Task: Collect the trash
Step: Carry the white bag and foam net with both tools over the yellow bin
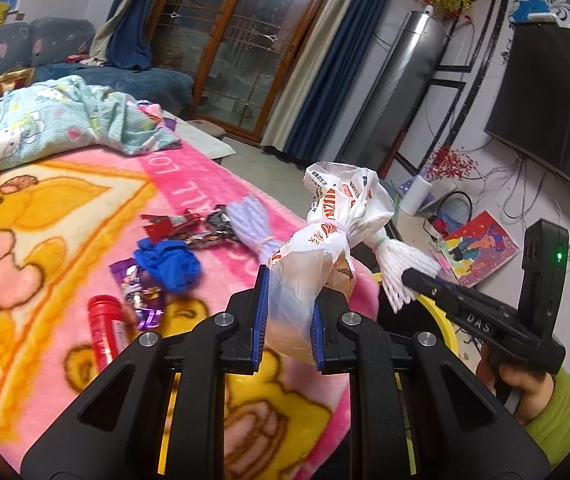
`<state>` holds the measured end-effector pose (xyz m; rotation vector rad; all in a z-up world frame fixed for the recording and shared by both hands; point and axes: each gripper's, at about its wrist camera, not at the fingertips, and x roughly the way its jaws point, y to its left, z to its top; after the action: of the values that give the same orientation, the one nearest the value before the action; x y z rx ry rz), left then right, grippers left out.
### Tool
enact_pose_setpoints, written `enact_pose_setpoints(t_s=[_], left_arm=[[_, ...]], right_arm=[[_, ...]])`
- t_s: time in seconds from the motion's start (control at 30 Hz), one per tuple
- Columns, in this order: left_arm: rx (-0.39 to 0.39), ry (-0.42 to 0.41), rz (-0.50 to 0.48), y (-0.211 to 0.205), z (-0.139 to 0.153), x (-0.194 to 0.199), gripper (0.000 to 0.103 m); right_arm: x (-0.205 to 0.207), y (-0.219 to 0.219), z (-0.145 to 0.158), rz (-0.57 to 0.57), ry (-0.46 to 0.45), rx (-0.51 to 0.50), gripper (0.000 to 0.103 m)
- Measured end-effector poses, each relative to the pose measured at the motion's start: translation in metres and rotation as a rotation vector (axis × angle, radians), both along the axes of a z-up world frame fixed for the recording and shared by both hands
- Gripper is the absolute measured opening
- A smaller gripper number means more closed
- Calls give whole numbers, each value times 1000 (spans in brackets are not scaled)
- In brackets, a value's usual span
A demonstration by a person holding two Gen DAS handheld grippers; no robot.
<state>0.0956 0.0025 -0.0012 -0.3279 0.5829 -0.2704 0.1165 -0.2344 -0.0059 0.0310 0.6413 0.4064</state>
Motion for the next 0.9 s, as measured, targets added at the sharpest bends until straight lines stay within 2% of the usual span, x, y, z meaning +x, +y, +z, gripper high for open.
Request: enact_pose_setpoints(t_s=[0.9], left_arm=[[108,13,-210,-95,-12,19,12]], right_arm=[[1,-89,11,-222,-22,33,16]])
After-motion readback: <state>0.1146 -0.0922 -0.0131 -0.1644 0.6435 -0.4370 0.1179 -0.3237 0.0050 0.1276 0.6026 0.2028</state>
